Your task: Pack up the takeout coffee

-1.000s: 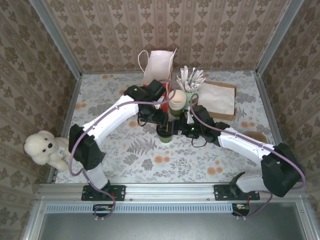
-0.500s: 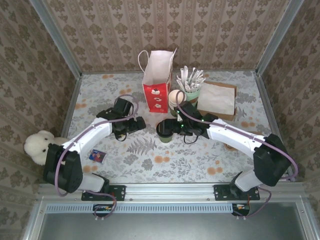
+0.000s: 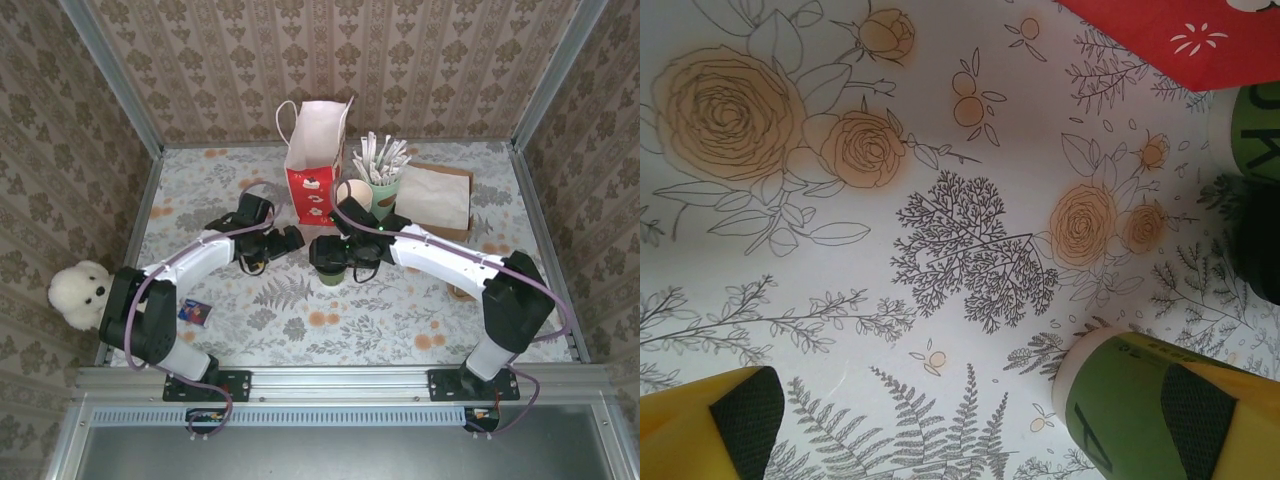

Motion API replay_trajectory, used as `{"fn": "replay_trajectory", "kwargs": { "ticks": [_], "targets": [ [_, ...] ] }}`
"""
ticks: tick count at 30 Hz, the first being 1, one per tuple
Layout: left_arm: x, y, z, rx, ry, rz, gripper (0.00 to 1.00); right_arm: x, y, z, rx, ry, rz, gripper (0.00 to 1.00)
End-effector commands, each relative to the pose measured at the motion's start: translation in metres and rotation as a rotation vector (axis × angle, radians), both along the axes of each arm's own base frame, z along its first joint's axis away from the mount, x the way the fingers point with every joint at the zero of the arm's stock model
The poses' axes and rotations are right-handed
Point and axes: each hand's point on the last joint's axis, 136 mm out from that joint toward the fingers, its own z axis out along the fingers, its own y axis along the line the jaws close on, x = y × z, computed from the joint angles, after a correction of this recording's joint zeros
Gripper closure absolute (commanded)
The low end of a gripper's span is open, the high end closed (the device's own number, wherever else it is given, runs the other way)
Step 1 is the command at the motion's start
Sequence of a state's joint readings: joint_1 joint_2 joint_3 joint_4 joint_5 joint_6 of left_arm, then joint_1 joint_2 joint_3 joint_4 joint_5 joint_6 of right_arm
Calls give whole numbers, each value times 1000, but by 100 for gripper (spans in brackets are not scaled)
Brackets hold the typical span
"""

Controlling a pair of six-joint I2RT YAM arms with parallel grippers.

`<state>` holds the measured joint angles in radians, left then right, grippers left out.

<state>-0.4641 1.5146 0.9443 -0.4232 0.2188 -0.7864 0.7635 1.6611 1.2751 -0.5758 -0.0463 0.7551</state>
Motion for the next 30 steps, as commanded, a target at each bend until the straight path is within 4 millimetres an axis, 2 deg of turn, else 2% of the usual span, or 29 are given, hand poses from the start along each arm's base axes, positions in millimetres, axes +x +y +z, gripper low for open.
{"fn": "replay_trajectory", "kwargs": {
  "ticks": [1, 14, 25, 30],
  "targets": [
    [-6, -4, -13, -11, 37, -19, 0, 0, 0, -3, -51, 17, -23, 0],
    [-11, -7, -24, -4, 72, -68, 0, 4, -9, -13, -125, 11, -89, 8],
    [-22, -29, -34, -15, 122, -144, 0, -9, -15, -45, -177, 68, -68, 14],
    [-15, -31, -32, -4, 107, -145, 0, -14, -24, -59, -215, 82, -67, 18]
  ]
}}
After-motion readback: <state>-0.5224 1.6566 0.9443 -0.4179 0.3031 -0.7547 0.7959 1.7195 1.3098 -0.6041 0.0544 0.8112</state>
